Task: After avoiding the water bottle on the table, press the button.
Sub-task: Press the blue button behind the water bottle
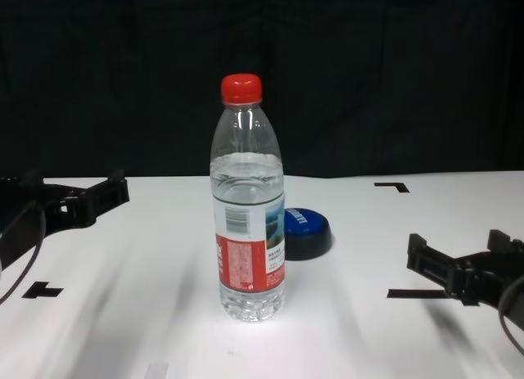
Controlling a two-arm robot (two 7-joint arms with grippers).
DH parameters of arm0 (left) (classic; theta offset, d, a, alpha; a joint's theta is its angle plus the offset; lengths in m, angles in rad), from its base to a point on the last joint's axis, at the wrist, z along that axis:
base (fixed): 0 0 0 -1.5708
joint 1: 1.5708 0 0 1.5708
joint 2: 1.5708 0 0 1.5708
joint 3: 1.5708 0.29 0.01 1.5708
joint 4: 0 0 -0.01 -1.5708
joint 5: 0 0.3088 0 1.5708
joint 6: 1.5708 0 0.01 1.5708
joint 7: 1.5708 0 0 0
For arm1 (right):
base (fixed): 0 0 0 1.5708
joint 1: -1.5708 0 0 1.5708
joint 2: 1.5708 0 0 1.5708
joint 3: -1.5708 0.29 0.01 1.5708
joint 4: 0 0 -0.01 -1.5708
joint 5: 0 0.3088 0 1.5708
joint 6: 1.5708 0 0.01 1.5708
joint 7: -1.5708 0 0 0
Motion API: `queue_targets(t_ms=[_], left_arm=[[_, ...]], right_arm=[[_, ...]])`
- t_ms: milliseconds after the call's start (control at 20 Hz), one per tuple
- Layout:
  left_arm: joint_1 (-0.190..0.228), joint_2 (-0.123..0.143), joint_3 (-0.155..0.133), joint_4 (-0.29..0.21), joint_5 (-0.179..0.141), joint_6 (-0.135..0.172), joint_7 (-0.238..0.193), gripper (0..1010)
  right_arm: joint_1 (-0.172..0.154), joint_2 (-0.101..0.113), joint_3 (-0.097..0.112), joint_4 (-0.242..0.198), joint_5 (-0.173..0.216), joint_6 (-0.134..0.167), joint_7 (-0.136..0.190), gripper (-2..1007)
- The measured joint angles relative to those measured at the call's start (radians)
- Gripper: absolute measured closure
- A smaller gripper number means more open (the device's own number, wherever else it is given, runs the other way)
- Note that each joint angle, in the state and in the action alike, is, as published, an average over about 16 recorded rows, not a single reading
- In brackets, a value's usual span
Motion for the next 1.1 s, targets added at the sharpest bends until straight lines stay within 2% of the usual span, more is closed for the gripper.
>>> queue_targets(t_ms=[1100], left_arm=[[0.067, -0.017, -0.017, -0.069, 0.017, 0.015, 0.011, 7]], right_arm=[[0.0, 0.0, 0.0, 0.0, 0.0, 0.0, 0.0, 2]])
